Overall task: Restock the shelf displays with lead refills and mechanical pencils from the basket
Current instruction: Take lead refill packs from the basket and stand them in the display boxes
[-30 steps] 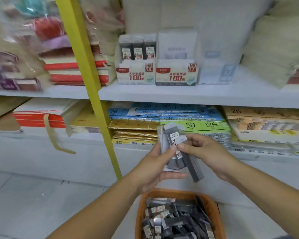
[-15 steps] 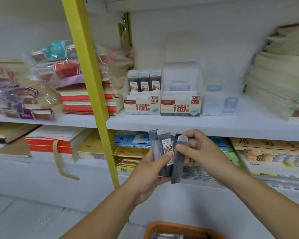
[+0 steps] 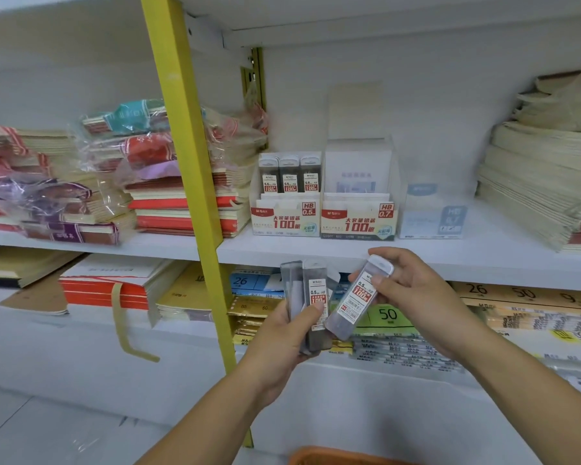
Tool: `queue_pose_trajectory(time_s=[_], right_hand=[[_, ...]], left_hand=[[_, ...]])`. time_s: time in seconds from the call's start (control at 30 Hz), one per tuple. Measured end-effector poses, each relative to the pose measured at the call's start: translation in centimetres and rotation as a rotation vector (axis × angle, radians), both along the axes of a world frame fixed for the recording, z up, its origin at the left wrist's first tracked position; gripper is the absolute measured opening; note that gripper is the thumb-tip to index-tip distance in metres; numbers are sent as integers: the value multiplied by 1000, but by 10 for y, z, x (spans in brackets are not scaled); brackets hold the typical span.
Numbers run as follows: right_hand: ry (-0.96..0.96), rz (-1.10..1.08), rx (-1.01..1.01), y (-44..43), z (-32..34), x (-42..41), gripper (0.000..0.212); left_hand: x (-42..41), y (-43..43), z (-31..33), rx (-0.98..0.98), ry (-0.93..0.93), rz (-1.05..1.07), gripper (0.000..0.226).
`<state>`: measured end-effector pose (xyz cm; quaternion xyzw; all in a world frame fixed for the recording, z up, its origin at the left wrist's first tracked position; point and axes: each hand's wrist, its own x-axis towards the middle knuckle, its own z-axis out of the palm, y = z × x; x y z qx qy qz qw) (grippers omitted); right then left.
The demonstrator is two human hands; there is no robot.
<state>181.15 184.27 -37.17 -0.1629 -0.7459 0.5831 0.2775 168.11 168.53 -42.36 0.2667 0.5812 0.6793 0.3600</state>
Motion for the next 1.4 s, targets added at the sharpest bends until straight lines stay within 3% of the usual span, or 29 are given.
queue_pose_trajectory(time_s=[0.23,0.43,0.7,0.83,1.0,1.1,1.2,1.3,1.4], right_hand=[[227,-79,31,-9,38,-13,34],[337,-195,538,9,129,-54,40],[14,-247,1108,32,161,-131,27],[-36,-256,1150,42,160,-141,27],[-85,-218,1015,52,153,-152,22],[-197,-283,1128,57,150,-158,9],[-250,-336,1155,57,147,-157,16],[-190,-397,1252,44,144,-147,24],[-63,-226,1038,13,136,-128,20]], left_hand=[[-14,1,28,96,32,92,24],[-55,-2,65,291,2,248,22],[-74,3,75,344,31,297,18],[-78,7,75,343,34,289,18],[-79,6,76,329,28,279,18],[-80,4,76,327,18,269,19],[-80,0,77,326,12,249,23],[-78,-3,77,331,11,220,36],[-76,-6,77,339,20,176,49]])
